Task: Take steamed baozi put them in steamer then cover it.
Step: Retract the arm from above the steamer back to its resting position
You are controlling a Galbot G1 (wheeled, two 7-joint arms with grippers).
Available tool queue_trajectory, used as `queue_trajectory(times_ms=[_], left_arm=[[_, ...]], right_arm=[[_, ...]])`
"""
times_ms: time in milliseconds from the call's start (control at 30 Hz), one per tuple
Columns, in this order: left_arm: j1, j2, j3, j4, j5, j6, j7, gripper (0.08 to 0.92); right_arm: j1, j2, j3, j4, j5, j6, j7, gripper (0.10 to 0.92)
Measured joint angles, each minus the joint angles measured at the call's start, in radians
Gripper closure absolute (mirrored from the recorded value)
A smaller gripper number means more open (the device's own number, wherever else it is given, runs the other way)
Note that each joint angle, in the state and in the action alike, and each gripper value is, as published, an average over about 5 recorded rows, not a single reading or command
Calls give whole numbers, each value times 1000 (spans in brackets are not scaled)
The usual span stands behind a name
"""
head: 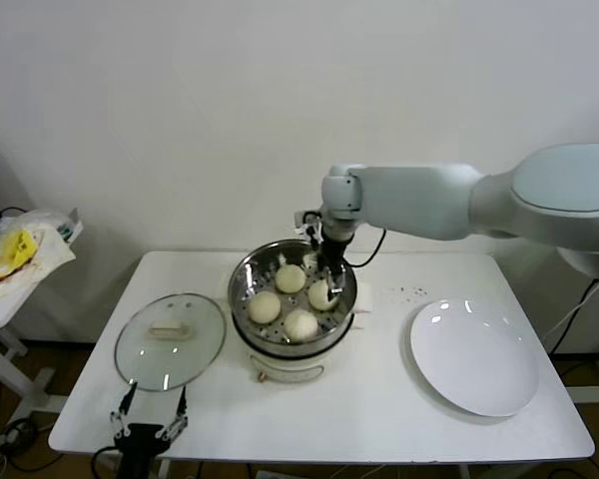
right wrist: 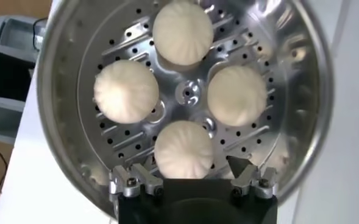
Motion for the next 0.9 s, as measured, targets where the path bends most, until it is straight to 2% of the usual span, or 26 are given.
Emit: queue_trajectory(times_ms=[200, 467, 900], left_arm=[[-4, 0, -11, 2, 11, -5, -3, 177], [-20, -4, -29, 1, 33, 3, 0, 177], [-47, -26, -39, -18, 132, 21, 31, 177]], right_arm=[[28, -79, 39, 38, 41, 66, 63, 203], [-26, -275, 170, 134, 71, 218, 256, 203], [-462, -595, 722, 299, 25, 408, 564, 203]])
